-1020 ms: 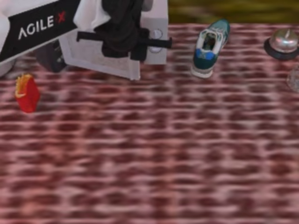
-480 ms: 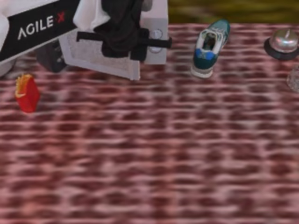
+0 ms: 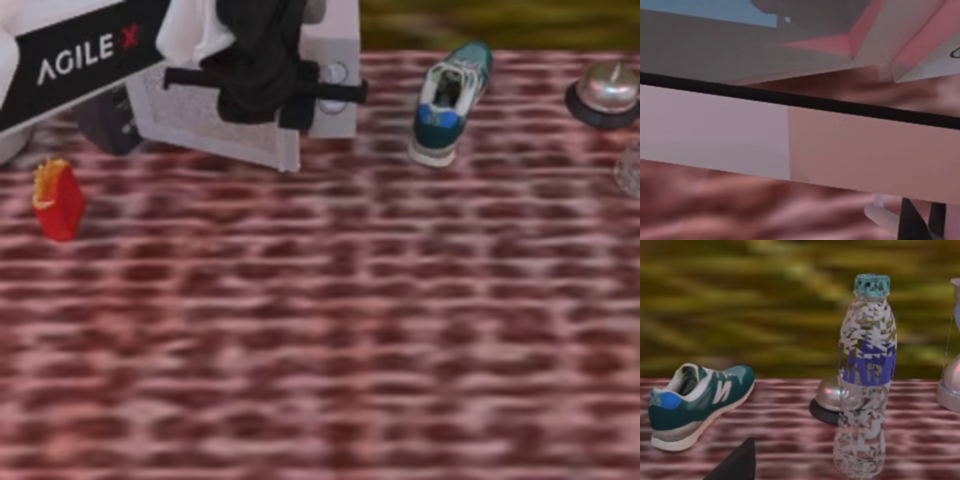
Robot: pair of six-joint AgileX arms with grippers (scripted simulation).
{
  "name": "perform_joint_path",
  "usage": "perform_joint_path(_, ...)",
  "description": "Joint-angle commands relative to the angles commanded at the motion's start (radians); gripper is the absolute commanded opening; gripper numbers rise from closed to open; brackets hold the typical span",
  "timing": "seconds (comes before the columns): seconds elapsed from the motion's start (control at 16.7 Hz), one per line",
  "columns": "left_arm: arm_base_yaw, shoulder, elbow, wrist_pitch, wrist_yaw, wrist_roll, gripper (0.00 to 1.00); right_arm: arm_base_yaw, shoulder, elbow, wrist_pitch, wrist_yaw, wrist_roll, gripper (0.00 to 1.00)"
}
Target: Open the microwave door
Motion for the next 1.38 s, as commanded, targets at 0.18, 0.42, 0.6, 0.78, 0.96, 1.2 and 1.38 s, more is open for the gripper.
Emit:
perform_joint_path(0.18, 0.000, 0.000, 0.000, 0.000, 0.000, 0.000, 0.00, 0.000, 0.000, 0.000, 0.000, 0.000, 0.000, 1.00)
perform_joint_path(0.42, 0.000, 0.000, 0.000, 0.000, 0.000, 0.000, 0.00, 0.000, 0.000, 0.000, 0.000, 0.000, 0.000, 1.00)
perform_joint_path(0.6, -0.004, -0.007, -0.013, 0.007, 0.011, 0.007, 0.00, 0.000, 0.000, 0.000, 0.000, 0.000, 0.000, 1.00)
perform_joint_path(0.78, 0.009, -0.044, -0.075, 0.030, 0.035, 0.059, 0.00, 0.000, 0.000, 0.000, 0.000, 0.000, 0.000, 1.00)
perform_joint_path(0.96, 0.021, -0.081, -0.126, 0.054, 0.059, 0.107, 0.00, 0.000, 0.000, 0.000, 0.000, 0.000, 0.000, 1.00)
perform_joint_path(1.2, 0.022, -0.087, -0.130, 0.059, 0.062, 0.112, 0.00, 0.000, 0.000, 0.000, 0.000, 0.000, 0.000, 1.00)
perform_joint_path(1.38, 0.022, -0.087, -0.130, 0.059, 0.062, 0.112, 0.00, 0.000, 0.000, 0.000, 0.000, 0.000, 0.000, 1.00)
